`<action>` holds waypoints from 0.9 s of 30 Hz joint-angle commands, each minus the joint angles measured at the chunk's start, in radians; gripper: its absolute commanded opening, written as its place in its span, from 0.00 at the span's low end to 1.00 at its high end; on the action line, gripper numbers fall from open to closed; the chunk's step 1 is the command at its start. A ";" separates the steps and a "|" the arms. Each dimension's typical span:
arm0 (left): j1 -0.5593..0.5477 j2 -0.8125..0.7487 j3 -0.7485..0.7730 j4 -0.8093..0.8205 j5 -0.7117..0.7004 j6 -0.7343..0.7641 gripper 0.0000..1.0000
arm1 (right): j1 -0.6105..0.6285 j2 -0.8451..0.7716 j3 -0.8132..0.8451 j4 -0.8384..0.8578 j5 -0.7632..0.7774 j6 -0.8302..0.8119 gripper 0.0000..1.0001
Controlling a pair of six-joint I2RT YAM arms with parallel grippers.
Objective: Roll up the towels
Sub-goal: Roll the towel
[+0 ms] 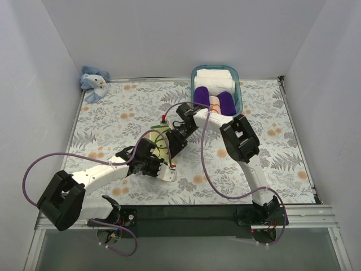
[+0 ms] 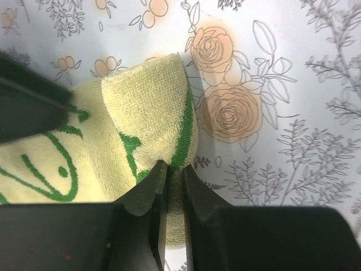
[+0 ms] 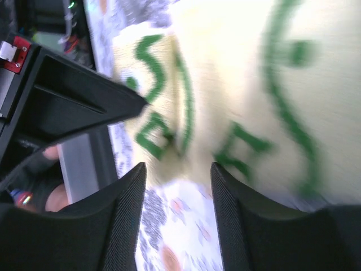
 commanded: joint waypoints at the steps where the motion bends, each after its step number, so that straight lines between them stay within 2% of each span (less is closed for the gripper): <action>1: 0.044 0.061 0.061 -0.277 0.165 -0.047 0.00 | -0.097 -0.136 0.059 -0.004 0.150 -0.003 0.54; 5: 0.129 0.185 0.195 -0.439 0.288 -0.018 0.00 | -0.146 -0.254 -0.002 0.052 0.220 -0.012 0.55; 9: 0.240 0.432 0.386 -0.592 0.403 0.031 0.00 | -0.155 -0.414 -0.154 0.169 0.266 -0.018 0.55; 11: 0.295 0.518 0.461 -0.677 0.447 0.063 0.00 | -0.154 -0.495 -0.235 0.206 0.232 -0.043 0.47; 14: 0.337 0.679 0.613 -0.780 0.495 0.102 0.01 | -0.123 -0.587 -0.306 0.253 0.251 -0.064 0.43; 15: 0.344 0.713 0.673 -0.797 0.504 0.103 0.02 | -0.091 -0.609 -0.351 0.266 0.271 -0.093 0.44; 19: 0.377 0.862 0.802 -0.859 0.506 0.123 0.09 | 0.035 -0.679 -0.435 0.322 0.412 -0.197 0.62; 22: 0.390 0.961 0.873 -0.905 0.510 0.137 0.11 | 0.179 -0.661 -0.450 0.376 0.602 -0.268 0.63; 27: 0.401 1.028 0.921 -0.939 0.520 0.153 0.13 | 0.305 -0.601 -0.490 0.505 0.779 -0.360 0.63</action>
